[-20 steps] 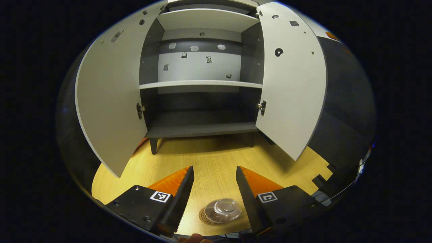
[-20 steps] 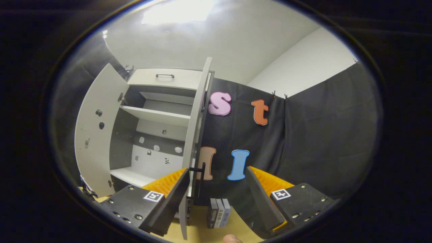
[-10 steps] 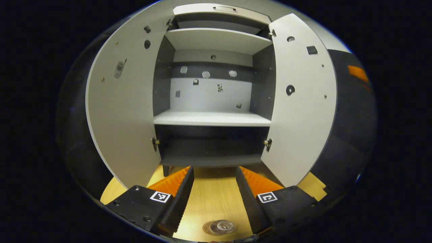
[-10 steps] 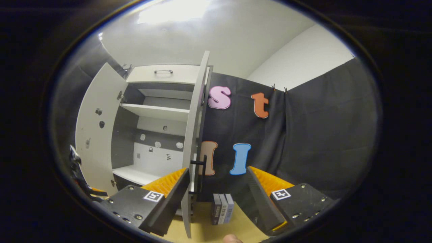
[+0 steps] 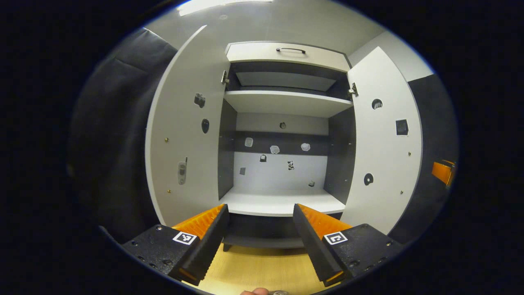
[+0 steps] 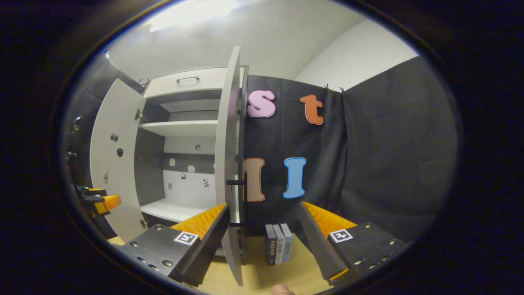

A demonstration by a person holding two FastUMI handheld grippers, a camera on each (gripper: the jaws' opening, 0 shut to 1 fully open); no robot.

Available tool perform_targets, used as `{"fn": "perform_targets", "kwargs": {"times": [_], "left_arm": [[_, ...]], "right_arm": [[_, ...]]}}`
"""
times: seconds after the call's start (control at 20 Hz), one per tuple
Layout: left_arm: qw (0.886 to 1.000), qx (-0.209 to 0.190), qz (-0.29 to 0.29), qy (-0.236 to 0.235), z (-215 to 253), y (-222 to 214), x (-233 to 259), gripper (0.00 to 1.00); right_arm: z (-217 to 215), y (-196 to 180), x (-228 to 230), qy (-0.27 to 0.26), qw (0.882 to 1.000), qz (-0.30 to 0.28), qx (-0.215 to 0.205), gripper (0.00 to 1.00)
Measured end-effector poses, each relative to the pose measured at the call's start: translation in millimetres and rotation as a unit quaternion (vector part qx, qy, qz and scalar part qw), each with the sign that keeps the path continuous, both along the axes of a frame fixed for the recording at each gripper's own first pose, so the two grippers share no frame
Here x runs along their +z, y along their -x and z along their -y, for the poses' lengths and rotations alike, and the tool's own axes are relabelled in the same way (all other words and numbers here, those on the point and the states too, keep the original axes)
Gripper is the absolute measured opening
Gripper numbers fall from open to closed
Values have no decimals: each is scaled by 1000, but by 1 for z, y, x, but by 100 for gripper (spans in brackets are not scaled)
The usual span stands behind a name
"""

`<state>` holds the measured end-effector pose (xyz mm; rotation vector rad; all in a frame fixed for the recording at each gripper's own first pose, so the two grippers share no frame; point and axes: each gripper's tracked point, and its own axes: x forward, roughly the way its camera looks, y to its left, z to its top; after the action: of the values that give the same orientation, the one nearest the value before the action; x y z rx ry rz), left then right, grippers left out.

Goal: Grasp the bottle in the cabinet with the left hand and place it on the coaster, then close the right door with the right hand and the left door with the left hand.

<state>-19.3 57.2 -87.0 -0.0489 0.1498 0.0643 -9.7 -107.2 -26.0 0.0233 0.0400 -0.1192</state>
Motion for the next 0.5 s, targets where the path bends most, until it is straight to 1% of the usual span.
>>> {"fn": "perform_targets", "kwargs": {"times": [0.05, 0.1, 0.15, 0.2, 0.25, 0.3, 0.35, 0.45, 0.5], "left_arm": [[1000, 4, 1, 9, -5, 3, 4, 96], [1000, 11, 1, 19, -11, 5, 7, 93], [999, 20, 2, 29, -18, 8, 11, 93], [999, 28, 4, 36, -25, 10, 12, 96], [999, 38, 7, 39, -32, 12, 14, 96], [998, 47, 9, 40, -39, 14, 15, 97], [998, 54, 8, 40, -46, 17, 14, 97], [997, 66, 3, 35, -56, 25, 11, 97], [997, 73, 1, 31, -62, 28, 9, 93]], "right_arm": [[0, -2, -1, 0, 1000, 1, -1, 100], [0, -4, -2, 4, 1000, 1, 0, 100], [-1, -7, -3, 9, 1000, 0, 0, 100], [-3, -11, -3, 14, 1000, 1, 2, 100], [-3, -15, -3, 19, 1000, 1, 0, 100], [-2, -19, -2, 23, 1000, 3, -5, 97], [0, -23, -2, 25, 1000, 7, -13, 100], [0, -31, 0, 22, 1000, 12, -16, 100], [-2, -35, -1, 20, 1000, 11, -14, 100]]}}
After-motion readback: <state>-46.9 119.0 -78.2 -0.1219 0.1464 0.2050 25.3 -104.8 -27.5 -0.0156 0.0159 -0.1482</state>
